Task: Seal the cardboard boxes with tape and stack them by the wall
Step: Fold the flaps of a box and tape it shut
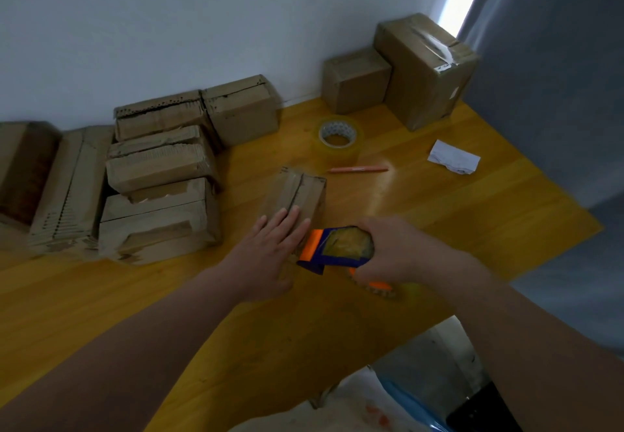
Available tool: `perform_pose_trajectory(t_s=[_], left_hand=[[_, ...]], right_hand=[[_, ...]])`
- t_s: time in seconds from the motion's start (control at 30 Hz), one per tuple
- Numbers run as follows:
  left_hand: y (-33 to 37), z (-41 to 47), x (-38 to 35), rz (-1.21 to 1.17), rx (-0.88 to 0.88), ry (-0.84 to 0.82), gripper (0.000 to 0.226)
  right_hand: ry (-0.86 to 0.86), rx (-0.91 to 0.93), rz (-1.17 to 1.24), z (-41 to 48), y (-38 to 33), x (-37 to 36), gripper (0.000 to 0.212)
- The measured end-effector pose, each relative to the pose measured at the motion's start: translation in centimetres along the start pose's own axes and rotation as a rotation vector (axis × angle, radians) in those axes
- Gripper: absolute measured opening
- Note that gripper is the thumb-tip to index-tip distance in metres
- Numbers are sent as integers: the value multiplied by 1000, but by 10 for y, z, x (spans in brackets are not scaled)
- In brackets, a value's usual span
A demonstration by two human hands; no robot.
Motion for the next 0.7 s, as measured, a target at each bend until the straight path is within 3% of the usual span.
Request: perform_pose_trajectory(t_s=[0.17, 0.3, 0.4, 0.53, 0.6, 0.7], left_hand=[[1, 1, 2, -18, -5, -5, 99], [2, -1, 2, -38, -7, -9, 95], [1, -1, 7, -101, -3, -25, 88], [4, 0, 19, -230, 67, 34, 71], [6, 7, 23, -230, 167, 86, 74], [4, 26, 24, -198, 310, 35, 84]], right_hand=[[-33, -57, -38, 11, -2, 10, 55], [-85, -157, 9, 21, 6, 9, 70], [-104, -160, -46, 21, 11, -3, 64], [123, -182, -100, 13, 26, 4, 74], [260, -188, -112, 11, 34, 8, 77], [341, -212, -239, 14, 45, 5, 71]])
Point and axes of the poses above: each hand's wrist, its own z-axis towards the middle knuckle, its own x-axis out of the back of the hand, y = z × x, the point moved 4 cm from there along z, towards the middle knuckle, and after that the axes turned 8 degrees about x, right-handed, at the moved point
